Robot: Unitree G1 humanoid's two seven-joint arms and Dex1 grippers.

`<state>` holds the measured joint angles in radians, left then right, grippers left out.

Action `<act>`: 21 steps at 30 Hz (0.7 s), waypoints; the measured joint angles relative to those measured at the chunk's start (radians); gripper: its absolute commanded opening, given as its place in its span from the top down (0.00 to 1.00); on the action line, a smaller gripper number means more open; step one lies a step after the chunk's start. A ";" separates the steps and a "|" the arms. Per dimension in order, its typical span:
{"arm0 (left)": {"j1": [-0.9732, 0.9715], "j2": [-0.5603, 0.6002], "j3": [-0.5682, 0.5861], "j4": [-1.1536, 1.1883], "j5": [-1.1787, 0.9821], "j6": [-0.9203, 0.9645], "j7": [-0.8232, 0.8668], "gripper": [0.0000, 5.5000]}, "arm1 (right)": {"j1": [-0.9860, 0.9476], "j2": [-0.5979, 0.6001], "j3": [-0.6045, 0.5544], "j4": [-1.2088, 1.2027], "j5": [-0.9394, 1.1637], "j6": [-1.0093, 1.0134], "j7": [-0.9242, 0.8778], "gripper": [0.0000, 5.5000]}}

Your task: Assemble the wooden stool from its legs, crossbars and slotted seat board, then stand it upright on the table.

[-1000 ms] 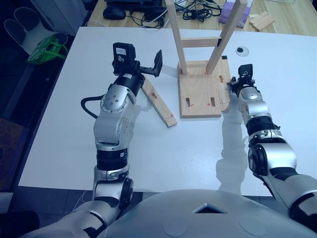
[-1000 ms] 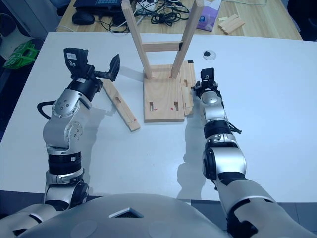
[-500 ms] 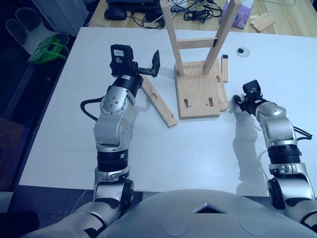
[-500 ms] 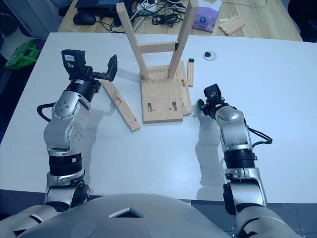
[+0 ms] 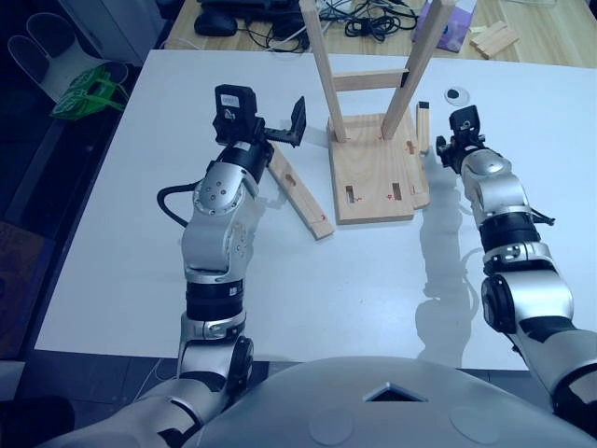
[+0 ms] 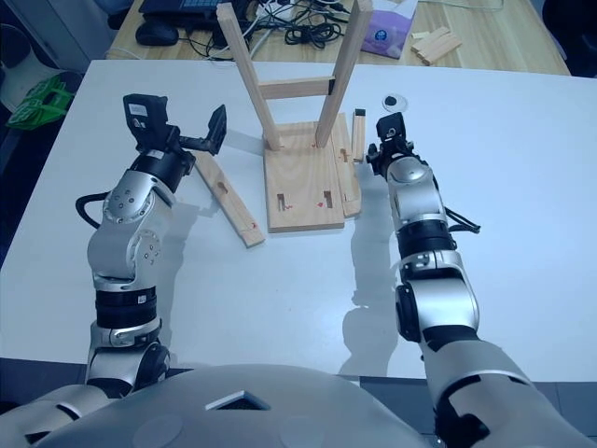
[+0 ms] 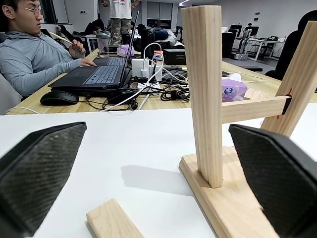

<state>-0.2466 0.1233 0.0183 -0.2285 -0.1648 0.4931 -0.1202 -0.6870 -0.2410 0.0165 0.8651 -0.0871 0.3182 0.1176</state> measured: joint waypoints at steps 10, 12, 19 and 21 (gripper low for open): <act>0.005 0.000 -0.003 -0.005 0.000 0.000 -0.001 0.02 | -0.135 -0.003 0.061 0.332 -0.080 -0.175 0.029 0.59; 0.006 0.000 -0.001 -0.005 0.000 0.000 0.001 0.02 | -0.124 -0.024 0.085 0.311 -0.097 -0.177 0.087 0.59; 0.024 -0.006 0.002 0.007 0.017 -0.017 0.010 0.02 | 0.264 -0.200 0.090 -0.412 -0.043 0.118 0.369 0.59; 0.036 -0.007 0.014 0.007 0.019 -0.034 0.023 0.02 | 0.388 -0.244 0.090 -0.656 -0.011 0.276 0.433 0.59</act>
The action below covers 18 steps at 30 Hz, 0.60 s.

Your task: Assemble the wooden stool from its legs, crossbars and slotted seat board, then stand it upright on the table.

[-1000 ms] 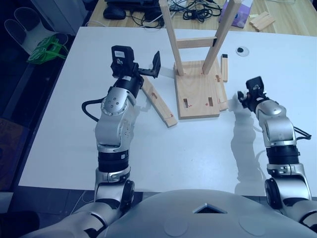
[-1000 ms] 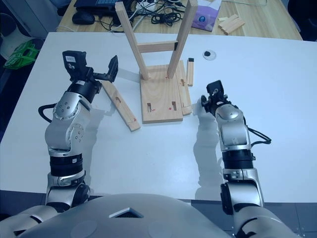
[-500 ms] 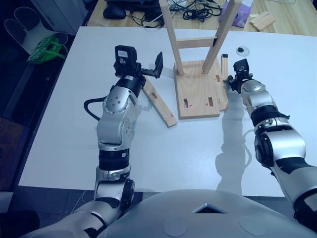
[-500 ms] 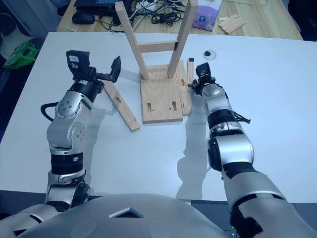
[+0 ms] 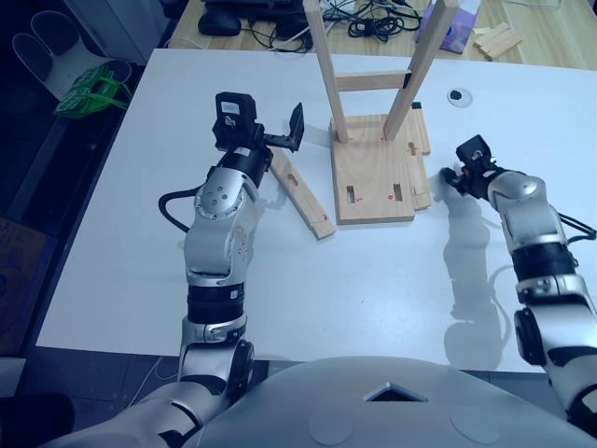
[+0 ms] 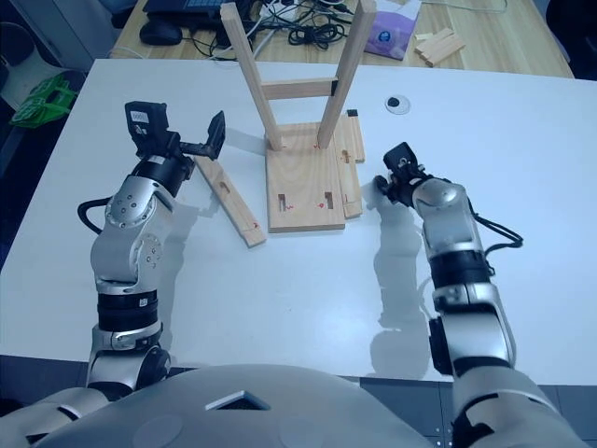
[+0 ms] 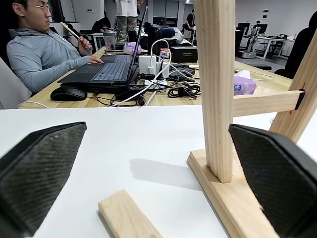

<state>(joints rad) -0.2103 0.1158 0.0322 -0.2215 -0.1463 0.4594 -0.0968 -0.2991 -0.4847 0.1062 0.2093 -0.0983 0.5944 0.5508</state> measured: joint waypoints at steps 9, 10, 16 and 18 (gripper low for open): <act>0.031 -0.011 -0.005 0.003 0.004 -0.014 0.004 0.02 | -0.096 0.112 -0.151 -0.088 0.067 0.116 -0.197 0.59; 0.030 -0.010 -0.007 0.010 0.004 -0.014 0.002 0.02 | -0.125 0.131 -0.152 -0.037 0.069 0.082 -0.222 0.59; 0.011 -0.008 -0.023 0.036 0.003 -0.016 -0.020 0.02 | -0.357 0.224 -0.172 0.537 0.066 -0.225 -0.372 0.59; 0.004 -0.008 -0.026 0.038 0.003 -0.017 -0.027 0.02 | -0.420 0.235 -0.188 0.720 0.070 -0.323 -0.398 0.59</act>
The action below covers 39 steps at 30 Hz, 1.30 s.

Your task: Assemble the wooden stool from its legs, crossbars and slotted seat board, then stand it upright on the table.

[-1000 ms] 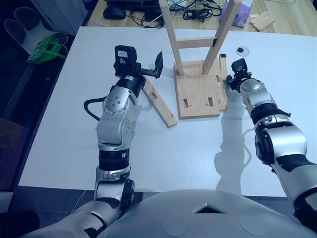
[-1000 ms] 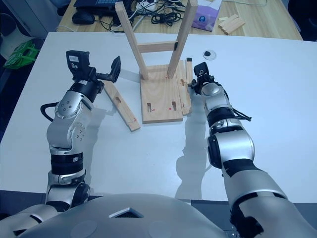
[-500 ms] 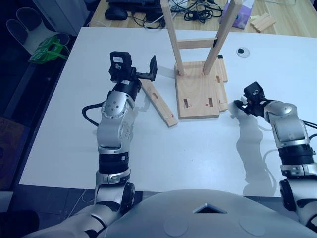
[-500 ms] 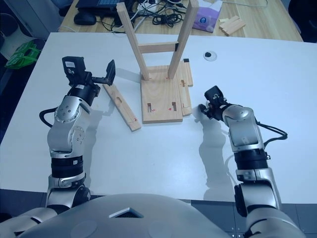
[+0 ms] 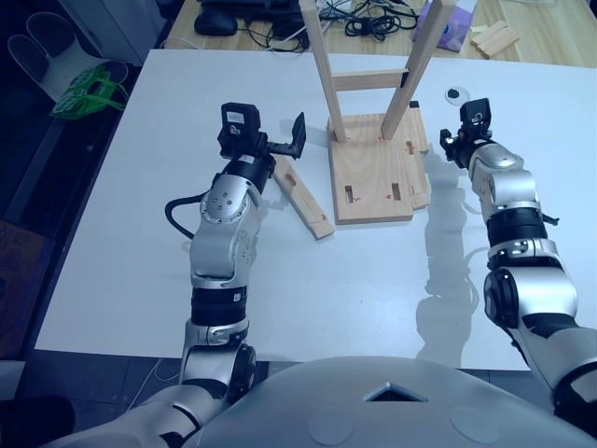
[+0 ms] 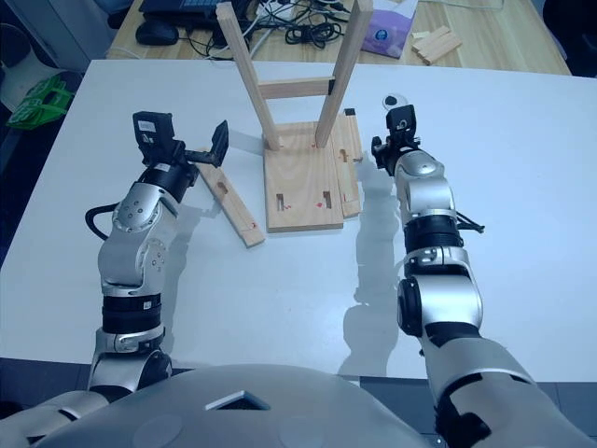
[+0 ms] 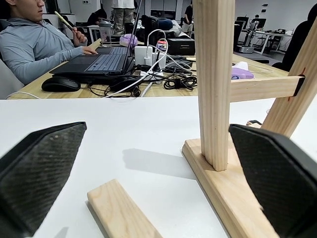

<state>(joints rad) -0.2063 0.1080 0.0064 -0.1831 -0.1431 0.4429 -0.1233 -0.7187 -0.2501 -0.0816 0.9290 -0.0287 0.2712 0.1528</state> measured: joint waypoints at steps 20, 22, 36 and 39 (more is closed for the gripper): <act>-0.024 -0.001 -0.041 -0.016 0.000 0.024 -0.021 0.02 | -0.109 0.045 -0.043 0.364 0.008 -0.266 0.034 0.59; -0.035 -0.002 -0.043 -0.023 0.000 0.024 -0.020 0.02 | -0.115 0.040 -0.029 0.360 0.001 -0.246 0.037 0.59; 0.003 -0.002 -0.034 0.002 0.016 -0.011 0.001 0.02 | 0.150 -0.003 -0.071 -0.239 0.119 0.181 0.138 0.59; 0.004 -0.003 -0.028 0.005 0.016 -0.026 0.004 0.02 | 0.308 -0.004 -0.079 -0.566 0.145 0.371 0.132 0.59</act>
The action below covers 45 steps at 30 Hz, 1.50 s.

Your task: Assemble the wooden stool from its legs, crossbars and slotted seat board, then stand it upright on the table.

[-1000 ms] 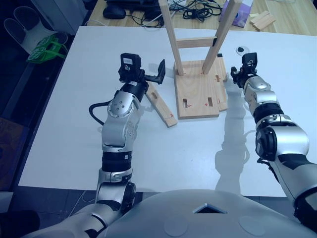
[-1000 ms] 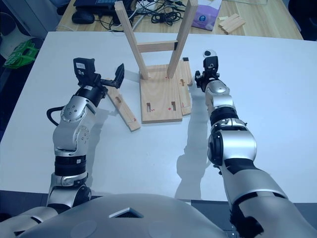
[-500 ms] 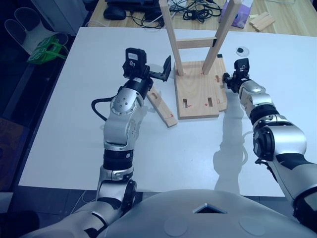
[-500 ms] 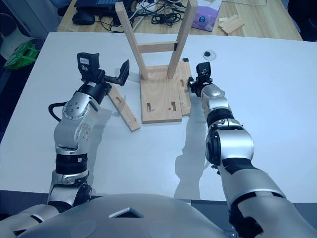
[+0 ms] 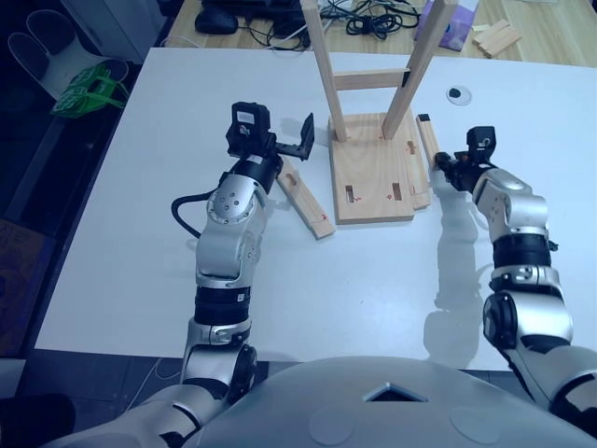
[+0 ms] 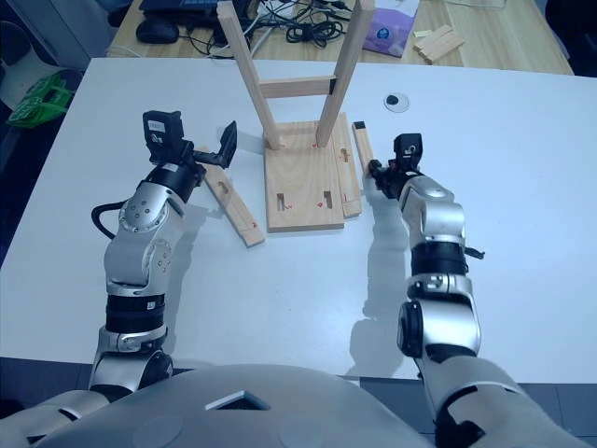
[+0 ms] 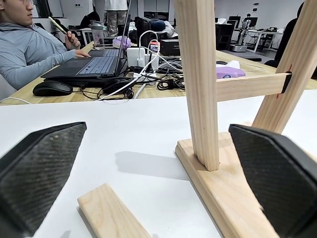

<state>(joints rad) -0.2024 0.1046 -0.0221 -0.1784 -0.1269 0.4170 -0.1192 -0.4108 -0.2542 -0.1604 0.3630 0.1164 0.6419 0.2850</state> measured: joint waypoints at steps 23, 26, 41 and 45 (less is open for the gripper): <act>0.090 0.016 0.039 -0.005 0.019 -0.037 0.006 0.02 | 0.488 -0.024 0.143 -0.893 -0.047 0.234 -0.170 0.59; 0.082 0.033 0.040 -0.002 0.019 -0.037 -0.005 0.02 | 0.534 0.000 0.169 -0.833 -0.091 0.136 -0.209 0.59; 0.081 0.053 0.041 -0.001 0.018 -0.009 -0.039 0.02 | 0.658 0.086 0.073 -0.727 0.014 0.068 -0.153 0.59; 0.074 0.054 0.038 -0.004 0.019 -0.005 -0.047 0.02 | 0.591 0.129 0.092 -0.691 0.013 0.092 -0.202 0.59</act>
<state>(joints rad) -0.1285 0.1589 0.0163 -0.1823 -0.1082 0.4117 -0.1657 0.1803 -0.1251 -0.0684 -0.3276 0.1294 0.7340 0.0830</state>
